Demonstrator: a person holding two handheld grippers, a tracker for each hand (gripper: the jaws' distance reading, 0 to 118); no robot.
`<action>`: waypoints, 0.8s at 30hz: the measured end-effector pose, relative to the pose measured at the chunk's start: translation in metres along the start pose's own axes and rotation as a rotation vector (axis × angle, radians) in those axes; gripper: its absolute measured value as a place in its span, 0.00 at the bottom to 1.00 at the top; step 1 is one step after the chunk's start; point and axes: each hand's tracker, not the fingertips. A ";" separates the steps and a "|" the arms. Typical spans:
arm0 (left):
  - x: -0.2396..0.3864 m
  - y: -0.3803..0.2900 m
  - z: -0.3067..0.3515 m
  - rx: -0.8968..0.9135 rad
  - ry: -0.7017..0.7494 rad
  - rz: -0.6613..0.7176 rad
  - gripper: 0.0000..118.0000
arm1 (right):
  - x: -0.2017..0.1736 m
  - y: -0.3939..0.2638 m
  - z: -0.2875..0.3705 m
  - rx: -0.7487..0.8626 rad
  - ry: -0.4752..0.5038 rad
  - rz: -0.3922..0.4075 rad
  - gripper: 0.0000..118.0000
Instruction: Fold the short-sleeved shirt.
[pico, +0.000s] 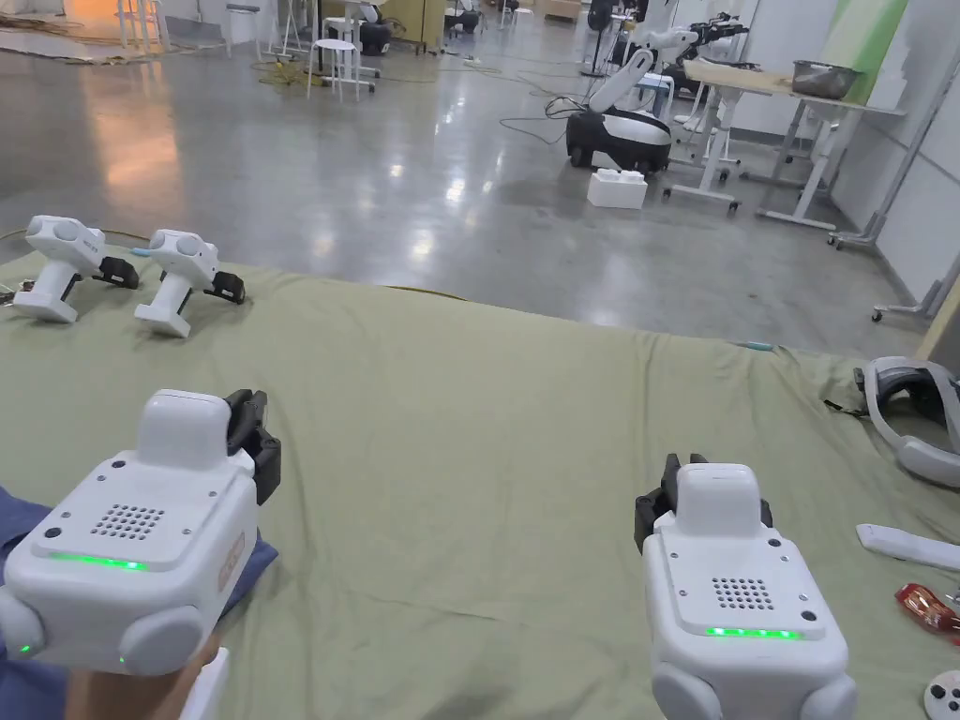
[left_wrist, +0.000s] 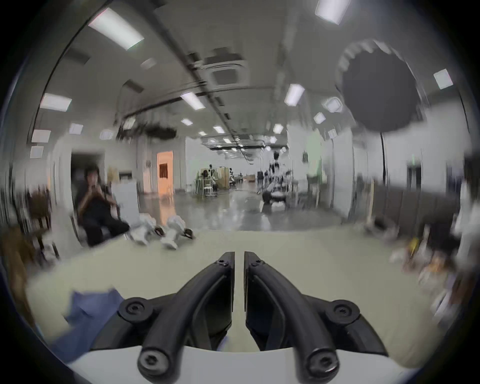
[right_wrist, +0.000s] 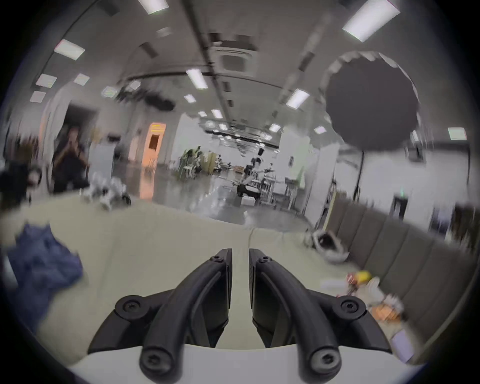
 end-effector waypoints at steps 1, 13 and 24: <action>-0.003 -0.004 -0.002 0.014 0.021 0.055 0.09 | -0.001 -0.004 -0.002 -0.003 -0.001 -0.044 0.14; -0.039 -0.009 0.033 -0.065 0.128 0.002 0.09 | -0.019 -0.011 -0.002 -0.050 0.001 -0.142 0.14; -0.216 -0.033 0.041 -0.539 0.231 0.062 0.09 | -0.056 -0.034 -0.021 -0.169 0.089 -0.071 0.14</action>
